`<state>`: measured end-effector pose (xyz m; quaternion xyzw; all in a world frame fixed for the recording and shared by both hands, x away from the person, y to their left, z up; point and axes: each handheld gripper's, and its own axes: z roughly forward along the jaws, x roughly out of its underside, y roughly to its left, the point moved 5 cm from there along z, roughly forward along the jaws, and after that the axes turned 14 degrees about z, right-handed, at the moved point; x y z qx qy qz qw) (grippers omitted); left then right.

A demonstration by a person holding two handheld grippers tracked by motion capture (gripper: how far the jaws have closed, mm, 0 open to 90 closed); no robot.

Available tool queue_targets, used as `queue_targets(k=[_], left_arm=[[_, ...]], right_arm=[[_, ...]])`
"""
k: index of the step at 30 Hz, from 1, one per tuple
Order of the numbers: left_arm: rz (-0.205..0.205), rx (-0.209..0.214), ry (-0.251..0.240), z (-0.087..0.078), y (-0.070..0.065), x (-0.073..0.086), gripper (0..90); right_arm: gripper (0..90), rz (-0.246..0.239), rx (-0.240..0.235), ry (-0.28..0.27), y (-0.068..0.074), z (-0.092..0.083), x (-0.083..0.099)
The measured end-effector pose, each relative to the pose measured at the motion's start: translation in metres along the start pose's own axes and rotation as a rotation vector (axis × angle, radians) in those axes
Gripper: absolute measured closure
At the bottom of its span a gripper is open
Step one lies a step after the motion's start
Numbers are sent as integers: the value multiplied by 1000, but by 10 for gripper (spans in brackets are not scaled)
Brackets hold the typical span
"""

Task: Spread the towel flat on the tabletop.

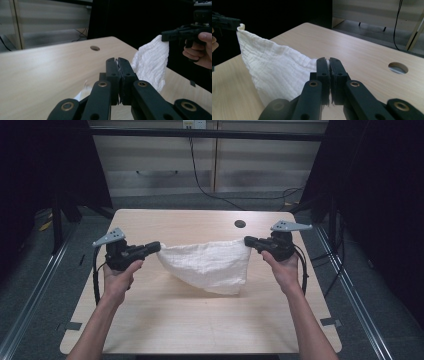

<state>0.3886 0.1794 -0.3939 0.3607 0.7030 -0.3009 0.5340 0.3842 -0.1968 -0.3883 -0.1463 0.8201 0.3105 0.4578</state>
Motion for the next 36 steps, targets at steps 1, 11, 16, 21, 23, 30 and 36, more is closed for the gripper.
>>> queue_targets(k=[1,11,16,21,23,30,36], left_arm=[[7,-7,-2,0,2,-6,883],[30,-84,-27,10,37,-69,884],[28,-113,10,21,53,-79,884],[13,-123,-33,25,62,-99,884],[42,-119,-44,23,59,-109,884],[65,-102,-20,22,44,-82,884],[55,-78,26,22,29,-40,884]], right_arm=[[873,0,-4,-6,0,-1,-5],[873,-8,5,-56,-3,-4,-58],[874,-15,41,-44,-9,5,-80],[874,-26,61,-68,-8,6,-110],[875,-28,53,-100,-4,0,-123],[875,-37,37,-60,-5,0,-89],[875,-6,29,-14,-16,-3,-43]])
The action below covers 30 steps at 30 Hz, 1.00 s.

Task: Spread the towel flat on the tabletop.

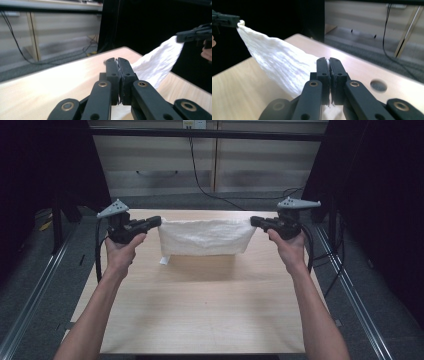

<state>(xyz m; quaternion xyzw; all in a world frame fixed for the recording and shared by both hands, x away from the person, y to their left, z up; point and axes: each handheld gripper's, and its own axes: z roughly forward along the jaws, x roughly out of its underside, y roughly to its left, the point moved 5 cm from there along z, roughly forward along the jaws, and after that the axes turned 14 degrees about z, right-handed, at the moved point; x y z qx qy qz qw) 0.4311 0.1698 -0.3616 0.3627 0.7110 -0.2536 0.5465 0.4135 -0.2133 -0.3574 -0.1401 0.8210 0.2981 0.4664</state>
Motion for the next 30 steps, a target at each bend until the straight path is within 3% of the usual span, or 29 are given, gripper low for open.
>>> queue_targets(k=[1,2,3,4,9,11,13,16,17,20,27,30], left_arm=[[6,1,10,-1,-2,6,884],[-3,11,10,-3,-4,12,884],[-11,16,5,-3,-6,15,884],[-7,26,12,-6,-13,24,884],[-15,59,24,-13,-29,44,884],[-5,57,53,-18,-40,63,883],[-6,52,56,-20,-42,69,883],[-38,82,89,-24,-52,93,883],[-38,82,89,-24,-52,93,883],[-43,107,116,-29,-65,113,882],[-25,123,163,-43,-77,130,880],[-32,134,160,-49,-83,135,878]], right_arm=[[875,0,0,0,0,0,0],[874,2,-1,19,-2,-2,16],[874,2,-1,19,-2,-2,16],[875,10,-11,26,-2,-4,29],[874,18,-33,34,3,-11,56],[874,21,-43,38,6,-16,66],[874,13,-53,47,10,-21,76],[873,5,-66,70,16,-25,91],[873,5,-66,70,16,-25,91],[873,-3,-70,107,21,-27,117],[868,10,-85,146,25,-31,145],[864,1,-91,177,31,-31,161]])
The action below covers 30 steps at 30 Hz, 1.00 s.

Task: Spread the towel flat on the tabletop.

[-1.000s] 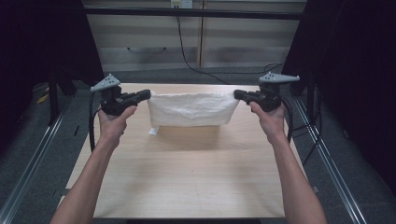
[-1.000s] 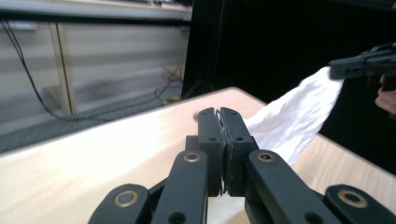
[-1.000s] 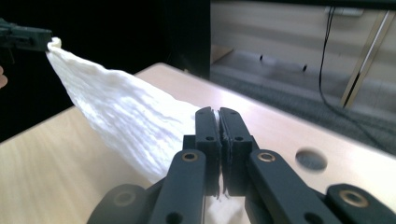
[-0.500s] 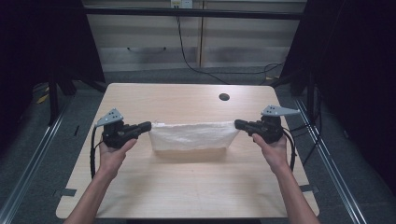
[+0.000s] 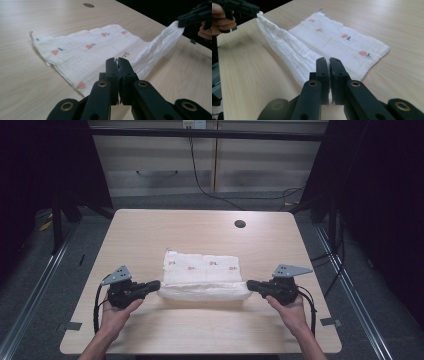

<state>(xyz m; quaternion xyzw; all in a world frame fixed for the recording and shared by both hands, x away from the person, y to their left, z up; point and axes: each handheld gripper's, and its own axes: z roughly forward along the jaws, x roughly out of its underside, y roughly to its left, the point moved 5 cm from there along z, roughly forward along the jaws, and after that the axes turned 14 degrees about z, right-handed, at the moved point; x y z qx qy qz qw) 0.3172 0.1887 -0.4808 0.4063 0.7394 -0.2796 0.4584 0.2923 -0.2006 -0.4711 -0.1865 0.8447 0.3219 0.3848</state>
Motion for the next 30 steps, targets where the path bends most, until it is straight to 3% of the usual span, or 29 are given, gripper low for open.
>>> queue_targets(k=[7,14,18,22,25,30], left_arm=[[4,6,48,0,-8,15,874],[10,18,94,-5,-18,29,859],[15,30,80,-3,-23,27,846],[8,41,74,-4,-27,29,778],[-8,37,45,-9,-23,28,758],[-32,10,42,-10,-12,27,707]], right_arm=[[843,20,-15,7,3,-4,19],[821,2,-16,53,9,-6,36],[814,24,-28,38,7,-9,40],[807,30,-27,38,6,-11,43],[799,26,-32,37,6,-10,43],[721,34,-25,43,5,-5,40]])
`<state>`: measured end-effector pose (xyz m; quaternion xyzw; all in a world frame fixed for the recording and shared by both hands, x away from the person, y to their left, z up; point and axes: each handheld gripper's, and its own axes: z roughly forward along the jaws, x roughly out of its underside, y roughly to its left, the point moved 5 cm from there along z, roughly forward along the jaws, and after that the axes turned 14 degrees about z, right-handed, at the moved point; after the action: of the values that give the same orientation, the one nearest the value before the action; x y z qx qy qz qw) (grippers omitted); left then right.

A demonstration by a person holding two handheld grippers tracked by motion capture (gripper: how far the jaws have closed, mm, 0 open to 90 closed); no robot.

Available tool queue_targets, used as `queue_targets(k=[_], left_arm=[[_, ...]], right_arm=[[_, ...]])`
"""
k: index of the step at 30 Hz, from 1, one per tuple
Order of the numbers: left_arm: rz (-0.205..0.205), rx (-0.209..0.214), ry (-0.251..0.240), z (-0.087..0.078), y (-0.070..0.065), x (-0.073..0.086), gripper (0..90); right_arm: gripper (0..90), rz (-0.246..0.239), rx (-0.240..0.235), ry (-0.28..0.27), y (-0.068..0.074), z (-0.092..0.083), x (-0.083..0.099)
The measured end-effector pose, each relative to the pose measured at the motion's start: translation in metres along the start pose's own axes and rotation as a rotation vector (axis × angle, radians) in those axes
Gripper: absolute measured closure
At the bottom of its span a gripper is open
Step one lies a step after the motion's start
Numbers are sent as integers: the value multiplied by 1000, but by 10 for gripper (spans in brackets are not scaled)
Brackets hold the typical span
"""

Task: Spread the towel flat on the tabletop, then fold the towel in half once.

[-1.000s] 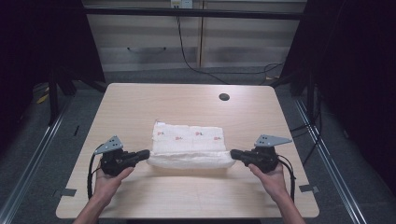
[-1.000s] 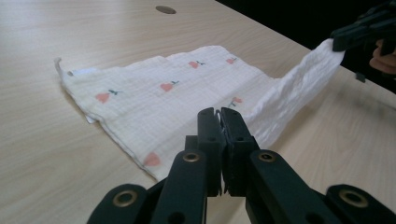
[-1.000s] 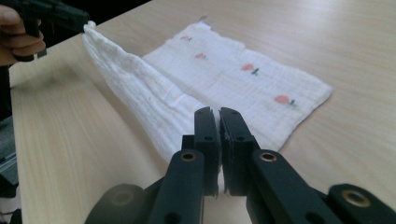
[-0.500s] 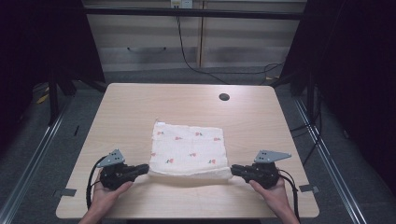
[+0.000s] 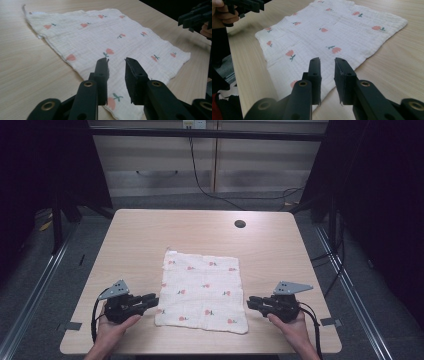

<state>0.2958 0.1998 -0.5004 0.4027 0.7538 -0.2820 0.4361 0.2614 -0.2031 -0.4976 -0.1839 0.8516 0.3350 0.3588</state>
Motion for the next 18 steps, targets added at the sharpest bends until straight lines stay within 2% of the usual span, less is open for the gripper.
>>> queue_targets(k=[4,5,12,18], left_arm=[[-17,9,6,2,4,-3,636],[-18,7,22,3,5,-3,634],[36,30,70,17,10,-16,562],[40,31,111,41,22,-24,522]], right_arm=[[647,10,-1,-9,-1,5,-7],[626,11,1,-7,-1,7,-8],[561,6,5,14,-1,24,-18],[522,6,32,49,-8,35,-22]])
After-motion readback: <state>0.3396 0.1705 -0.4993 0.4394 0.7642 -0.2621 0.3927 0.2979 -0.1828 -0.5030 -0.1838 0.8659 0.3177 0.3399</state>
